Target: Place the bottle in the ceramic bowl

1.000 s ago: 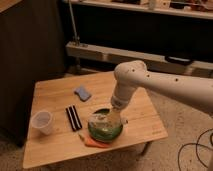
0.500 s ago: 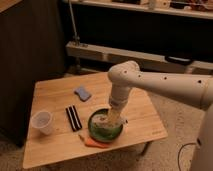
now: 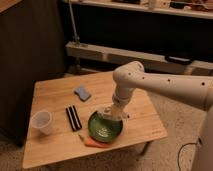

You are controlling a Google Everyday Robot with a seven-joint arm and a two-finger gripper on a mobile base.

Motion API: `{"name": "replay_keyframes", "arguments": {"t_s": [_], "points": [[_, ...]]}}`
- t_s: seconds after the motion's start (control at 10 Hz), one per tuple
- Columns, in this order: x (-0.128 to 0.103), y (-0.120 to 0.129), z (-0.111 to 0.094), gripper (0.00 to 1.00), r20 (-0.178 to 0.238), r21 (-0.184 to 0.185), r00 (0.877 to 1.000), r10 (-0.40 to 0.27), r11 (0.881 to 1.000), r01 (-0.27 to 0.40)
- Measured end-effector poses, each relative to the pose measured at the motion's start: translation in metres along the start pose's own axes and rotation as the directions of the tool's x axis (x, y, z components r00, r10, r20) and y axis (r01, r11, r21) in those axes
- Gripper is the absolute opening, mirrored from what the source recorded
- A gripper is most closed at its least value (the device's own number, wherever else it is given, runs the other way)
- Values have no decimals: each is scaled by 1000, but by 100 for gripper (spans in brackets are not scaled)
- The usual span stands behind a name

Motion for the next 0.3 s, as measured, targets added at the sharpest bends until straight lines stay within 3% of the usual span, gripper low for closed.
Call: {"name": "replay_keyframes", "arguments": {"t_s": [0.3], "points": [[1, 0, -1, 80, 2, -2, 1000, 2, 1000, -2]]}}
